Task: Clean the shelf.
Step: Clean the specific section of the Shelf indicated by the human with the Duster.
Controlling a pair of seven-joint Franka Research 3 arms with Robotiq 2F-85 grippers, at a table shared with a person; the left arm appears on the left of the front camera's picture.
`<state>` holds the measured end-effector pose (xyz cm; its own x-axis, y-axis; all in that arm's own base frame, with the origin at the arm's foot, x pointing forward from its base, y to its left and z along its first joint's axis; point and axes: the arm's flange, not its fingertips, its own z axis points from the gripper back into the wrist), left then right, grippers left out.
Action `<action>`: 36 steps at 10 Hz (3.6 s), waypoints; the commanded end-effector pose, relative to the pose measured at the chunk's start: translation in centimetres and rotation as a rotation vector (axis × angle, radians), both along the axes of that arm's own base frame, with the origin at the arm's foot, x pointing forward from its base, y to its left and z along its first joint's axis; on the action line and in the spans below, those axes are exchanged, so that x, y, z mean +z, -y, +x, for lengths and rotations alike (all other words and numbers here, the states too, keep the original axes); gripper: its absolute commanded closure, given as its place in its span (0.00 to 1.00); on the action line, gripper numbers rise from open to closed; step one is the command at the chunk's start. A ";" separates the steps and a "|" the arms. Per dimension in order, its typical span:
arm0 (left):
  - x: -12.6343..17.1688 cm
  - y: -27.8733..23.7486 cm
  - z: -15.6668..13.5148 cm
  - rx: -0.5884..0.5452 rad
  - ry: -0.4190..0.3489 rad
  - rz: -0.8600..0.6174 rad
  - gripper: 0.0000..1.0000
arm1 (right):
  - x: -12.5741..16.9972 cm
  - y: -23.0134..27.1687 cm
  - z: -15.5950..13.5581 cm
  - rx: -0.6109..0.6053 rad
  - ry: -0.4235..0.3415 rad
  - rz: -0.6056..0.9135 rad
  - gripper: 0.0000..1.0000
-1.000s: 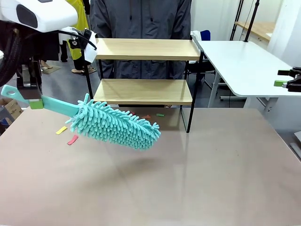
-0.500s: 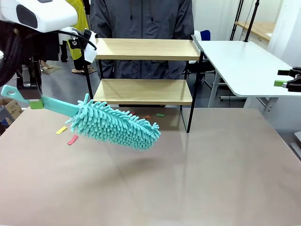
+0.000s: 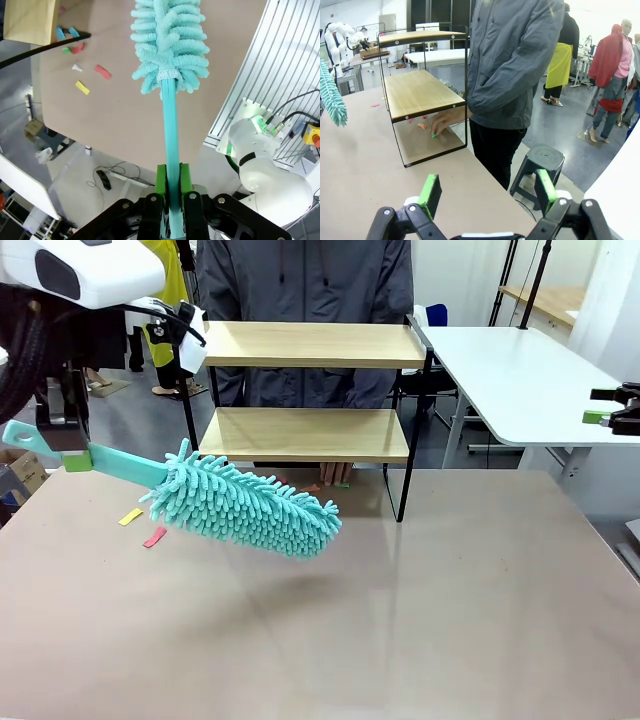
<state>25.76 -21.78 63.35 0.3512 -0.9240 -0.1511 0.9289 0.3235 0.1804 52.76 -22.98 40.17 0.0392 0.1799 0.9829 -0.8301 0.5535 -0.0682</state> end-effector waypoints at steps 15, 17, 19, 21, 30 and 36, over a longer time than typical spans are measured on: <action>-1.5 1.1 0.0 0.043 -0.012 -0.021 0.87 | 0.3 -0.2 0.0 0.001 0.005 0.000 0.00; -4.7 2.9 -0.9 0.156 -0.006 -0.155 0.87 | 0.3 -0.2 0.0 0.001 0.005 0.000 0.00; -6.2 4.3 -2.5 0.275 -0.001 -0.225 0.87 | 0.3 -0.2 0.0 0.001 0.005 0.000 0.00; -7.7 6.7 -3.0 0.424 0.010 -0.250 0.87 | 0.3 -0.2 0.0 0.001 0.005 0.000 0.00; -13.4 14.2 -1.2 0.640 0.023 -0.368 0.87 | 0.3 -0.2 0.0 0.001 0.005 0.000 0.00; -16.6 19.0 1.3 0.774 0.098 -0.424 0.87 | 0.3 -0.2 0.0 0.001 0.005 0.000 0.00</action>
<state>26.46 -38.84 47.42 0.8763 -0.4534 0.1630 0.4660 0.8835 -0.0474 52.76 -22.98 40.18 0.0391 0.1799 0.9829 -0.8301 0.5535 -0.0683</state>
